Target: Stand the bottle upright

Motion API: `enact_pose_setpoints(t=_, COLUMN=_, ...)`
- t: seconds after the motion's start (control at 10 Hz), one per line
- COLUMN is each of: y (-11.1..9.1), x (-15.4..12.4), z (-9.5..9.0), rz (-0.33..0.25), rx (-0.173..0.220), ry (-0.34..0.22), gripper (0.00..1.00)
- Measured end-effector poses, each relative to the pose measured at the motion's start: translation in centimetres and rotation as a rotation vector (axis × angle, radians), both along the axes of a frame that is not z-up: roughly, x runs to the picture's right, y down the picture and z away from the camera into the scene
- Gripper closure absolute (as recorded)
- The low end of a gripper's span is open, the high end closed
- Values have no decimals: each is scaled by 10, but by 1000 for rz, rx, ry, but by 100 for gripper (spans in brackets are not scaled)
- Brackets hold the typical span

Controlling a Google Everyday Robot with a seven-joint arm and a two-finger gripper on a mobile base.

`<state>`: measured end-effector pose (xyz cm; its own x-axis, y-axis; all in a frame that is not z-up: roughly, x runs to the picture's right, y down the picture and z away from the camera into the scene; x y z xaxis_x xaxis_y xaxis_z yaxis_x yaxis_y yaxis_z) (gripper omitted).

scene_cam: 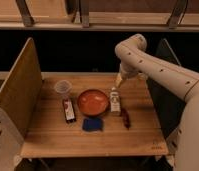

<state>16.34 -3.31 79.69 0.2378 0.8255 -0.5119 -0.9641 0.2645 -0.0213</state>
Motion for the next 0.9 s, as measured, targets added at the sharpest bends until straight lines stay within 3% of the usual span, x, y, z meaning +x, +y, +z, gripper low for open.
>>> enact_pose_setpoints(t=0.3, y=18, x=-15, z=23, rz=46, rx=-61, ry=15, gripper=30)
enact_pose_setpoints(t=0.5, y=33, x=-9, z=39, rz=96, rx=-110, ry=77, gripper=30)
enact_pose_setpoints(t=0.7, y=40, x=-6, z=53, rz=159, rx=-136, ry=137, gripper=30)
enact_pose_setpoints(t=0.9, y=41, x=-7, z=54, rz=169, rx=-139, ry=143, gripper=30)
